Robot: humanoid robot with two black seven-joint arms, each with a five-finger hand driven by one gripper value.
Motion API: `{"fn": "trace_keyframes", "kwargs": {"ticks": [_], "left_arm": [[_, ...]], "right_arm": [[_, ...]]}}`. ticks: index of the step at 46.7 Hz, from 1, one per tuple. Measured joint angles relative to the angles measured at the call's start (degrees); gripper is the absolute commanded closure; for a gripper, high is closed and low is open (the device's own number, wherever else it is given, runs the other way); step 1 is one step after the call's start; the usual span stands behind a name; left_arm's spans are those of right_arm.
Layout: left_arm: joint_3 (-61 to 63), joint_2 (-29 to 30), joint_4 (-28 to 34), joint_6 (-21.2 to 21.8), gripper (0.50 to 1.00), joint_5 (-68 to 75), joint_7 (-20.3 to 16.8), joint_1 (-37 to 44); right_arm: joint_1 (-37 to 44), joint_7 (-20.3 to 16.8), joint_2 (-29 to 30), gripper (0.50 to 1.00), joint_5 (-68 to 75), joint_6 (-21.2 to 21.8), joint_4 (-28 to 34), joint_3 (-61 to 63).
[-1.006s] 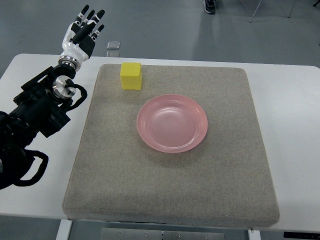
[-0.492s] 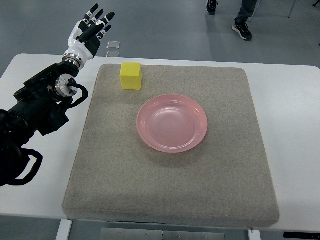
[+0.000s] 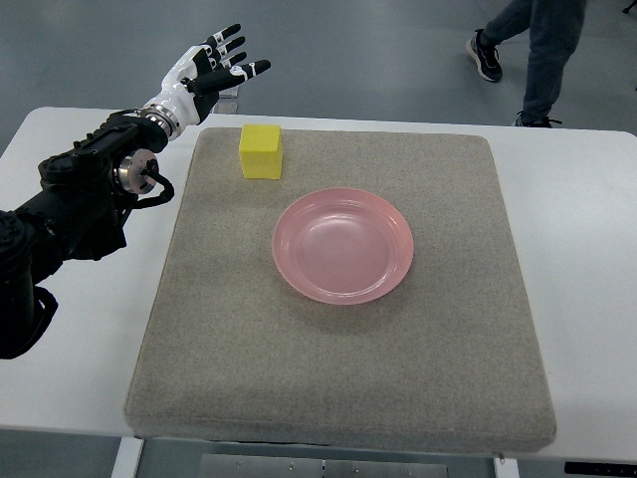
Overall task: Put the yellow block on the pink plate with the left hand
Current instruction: 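Reach the left hand over the yellow cube, fingers pointing down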
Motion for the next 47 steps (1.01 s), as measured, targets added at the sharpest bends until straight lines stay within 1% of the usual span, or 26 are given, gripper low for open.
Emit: {"fn": "trace_keyframes", "kwargs": {"ticks": [8, 16, 25, 36, 44, 47], "left_arm": [[6.52, 3.42, -4.88, -0.02, 0.516, 5.00, 0.01, -4.21], [15.00, 6.54, -10.18, -0.05, 0.516, 16.58, 0.35, -9.06], [20.43, 8.13, -10.67, -0.78, 0.519, 28.88, 0.28, -11.03], [20.69, 9.25, -10.86, -1.38, 0.529, 43.24, 0.11, -13.16], [20.66, 9.26, -13.17, -1.41, 0.531, 51.95, -0.60, -13.73], [20.63, 9.26, -13.77, -1.36, 0.540, 54.01, -0.72, -13.68]], "right_arm": [[-0.02, -0.02, 0.00, 0.576, 0.00, 0.00, 0.00, 0.00], [-0.03, -0.03, 0.00, 0.576, 0.00, 0.00, 0.00, 0.00], [-0.03, -0.01, 0.00, 0.576, 0.00, 0.02, 0.00, 0.00], [0.01, 0.02, 0.00, 0.576, 0.00, 0.01, 0.00, 0.00], [0.01, -0.01, 0.00, 0.576, 0.00, 0.02, 0.00, 0.00], [0.01, -0.01, 0.00, 0.576, 0.00, 0.02, 0.00, 0.00]]}}
